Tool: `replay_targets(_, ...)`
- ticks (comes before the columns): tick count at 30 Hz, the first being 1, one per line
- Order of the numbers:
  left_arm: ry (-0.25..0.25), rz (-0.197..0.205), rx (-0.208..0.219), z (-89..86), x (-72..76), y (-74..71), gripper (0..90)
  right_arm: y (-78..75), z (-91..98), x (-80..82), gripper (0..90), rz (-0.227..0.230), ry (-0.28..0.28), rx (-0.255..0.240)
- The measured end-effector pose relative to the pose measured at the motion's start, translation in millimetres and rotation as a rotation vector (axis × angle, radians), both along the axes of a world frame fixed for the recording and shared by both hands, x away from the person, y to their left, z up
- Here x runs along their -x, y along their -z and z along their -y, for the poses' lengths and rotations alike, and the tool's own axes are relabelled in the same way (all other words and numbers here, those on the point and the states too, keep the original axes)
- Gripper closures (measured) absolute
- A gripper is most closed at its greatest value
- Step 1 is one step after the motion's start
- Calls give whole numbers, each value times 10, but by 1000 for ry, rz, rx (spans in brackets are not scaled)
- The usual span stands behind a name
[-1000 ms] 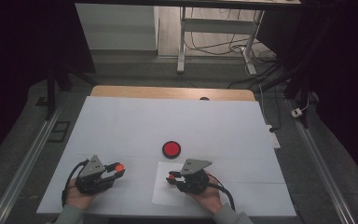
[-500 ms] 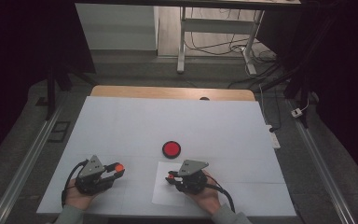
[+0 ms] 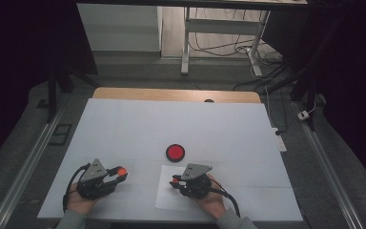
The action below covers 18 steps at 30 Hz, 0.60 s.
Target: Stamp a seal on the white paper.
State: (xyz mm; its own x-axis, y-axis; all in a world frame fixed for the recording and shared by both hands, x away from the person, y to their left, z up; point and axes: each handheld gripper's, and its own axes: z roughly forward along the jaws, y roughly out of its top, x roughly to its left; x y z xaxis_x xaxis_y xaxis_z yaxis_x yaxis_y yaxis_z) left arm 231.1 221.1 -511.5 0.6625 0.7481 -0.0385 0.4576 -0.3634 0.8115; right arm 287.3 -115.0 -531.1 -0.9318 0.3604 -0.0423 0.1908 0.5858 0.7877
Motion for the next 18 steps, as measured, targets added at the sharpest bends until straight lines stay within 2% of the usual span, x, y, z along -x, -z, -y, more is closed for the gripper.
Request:
replay_targets(4, 0, -1, 0, -3, -2, 2, 647, 0, 9, -5, 722, -5, 3, 6)
replay_targets(8, -1, -1, 0, -1, 1, 4, 647, 21, 23, -7, 723, -16, 5, -18)
replay_targets(18, -3, -2, 1, -2, 6, 1, 647, 41, 37, 0, 725, -5, 1, -27)
